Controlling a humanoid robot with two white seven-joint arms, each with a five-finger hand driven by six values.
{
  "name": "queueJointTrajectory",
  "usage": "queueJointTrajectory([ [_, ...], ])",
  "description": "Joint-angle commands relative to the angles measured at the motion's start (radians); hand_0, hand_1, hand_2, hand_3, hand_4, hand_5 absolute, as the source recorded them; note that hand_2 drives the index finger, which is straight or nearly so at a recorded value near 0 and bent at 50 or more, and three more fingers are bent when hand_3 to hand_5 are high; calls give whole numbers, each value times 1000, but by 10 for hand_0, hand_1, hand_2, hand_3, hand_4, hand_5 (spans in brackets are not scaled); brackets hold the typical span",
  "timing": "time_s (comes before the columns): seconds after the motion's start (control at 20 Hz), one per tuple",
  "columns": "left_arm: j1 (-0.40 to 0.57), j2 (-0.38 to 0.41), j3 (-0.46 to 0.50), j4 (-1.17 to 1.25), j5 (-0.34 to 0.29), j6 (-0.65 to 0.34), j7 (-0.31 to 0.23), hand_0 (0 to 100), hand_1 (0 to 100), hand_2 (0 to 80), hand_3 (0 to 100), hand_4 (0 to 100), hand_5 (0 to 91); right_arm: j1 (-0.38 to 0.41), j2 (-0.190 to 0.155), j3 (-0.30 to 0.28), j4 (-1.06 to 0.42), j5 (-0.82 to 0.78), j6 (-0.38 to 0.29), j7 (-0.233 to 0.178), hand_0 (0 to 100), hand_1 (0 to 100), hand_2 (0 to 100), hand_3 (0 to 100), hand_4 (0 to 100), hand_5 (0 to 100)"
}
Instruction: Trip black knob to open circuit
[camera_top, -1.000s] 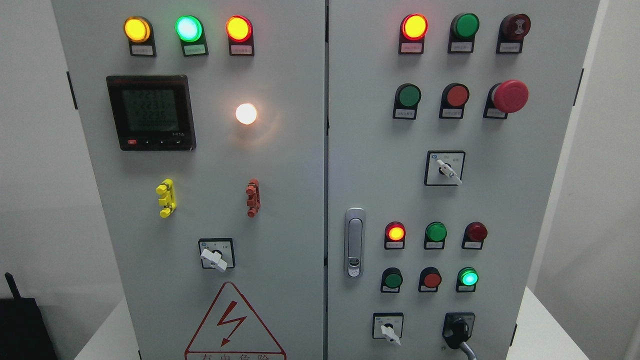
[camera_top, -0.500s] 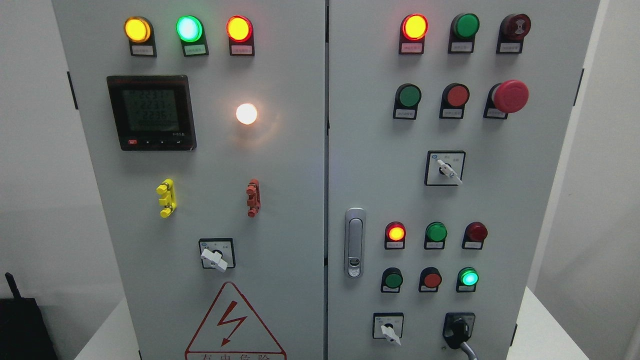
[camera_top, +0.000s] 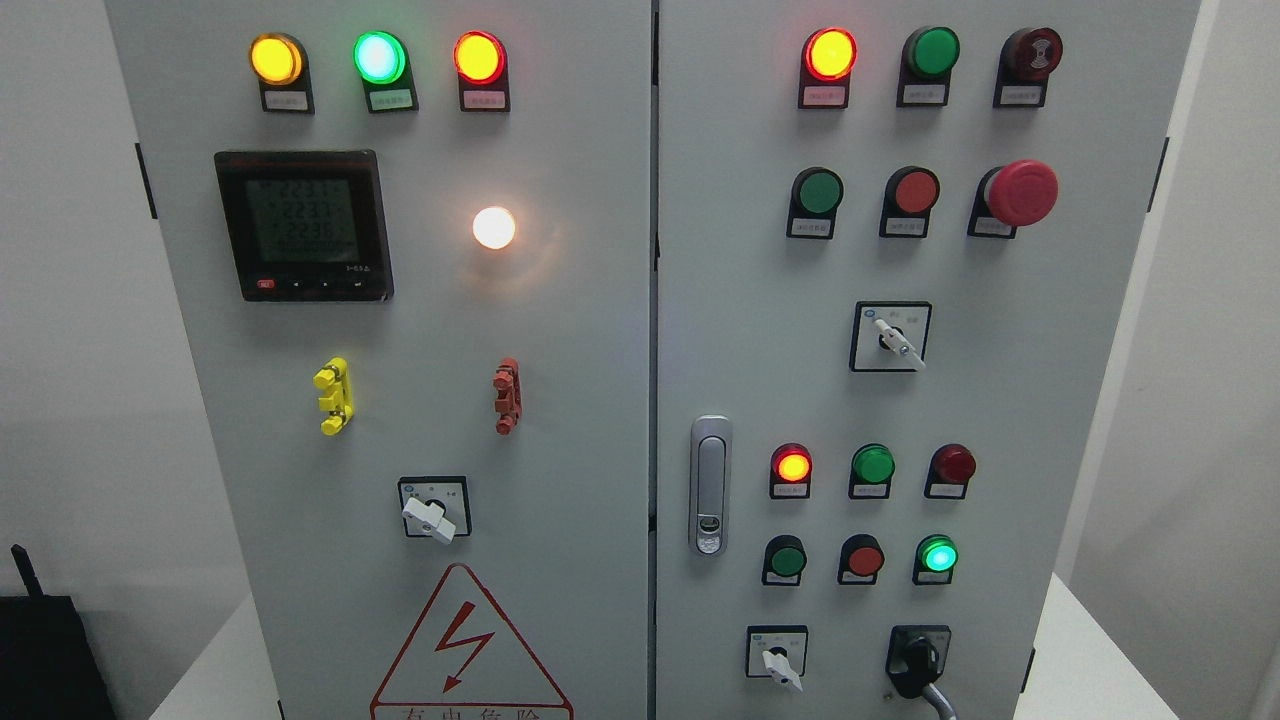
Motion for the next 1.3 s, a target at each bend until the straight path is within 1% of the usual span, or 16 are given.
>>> queueJointTrajectory([
  [0.0,0,0,0,0,-23,-1,0,120,389,0,0,0,0,0,-3,-21,3,-4,0,-1,0,0,0,1000,980,1000],
  [0.15,0,0,0,0,-23,-1,0,120,389,0,0,0,0,-2,-3,-25,2,-4,0,-1,0,0,0,1000,980,1000],
  [0.4,0,0,0,0,-23,1,0,120,389,0,0,0,0,-2,-13,-28,3,-4,0,-1,0,0,0,1000,980,1000],
  [0.65,0,0,0,0,-23,-1,0,120,389,0,0,0,0,-3,-13,-40,5,-4,0,-1,0,0,0,1000,980,1000],
  [1.25,0,0,0,0,-23,-1,0,120,389,0,0,0,0,-2,-12,-39,3,-6,0,-2,0,0,0,1000,980,1000],
])
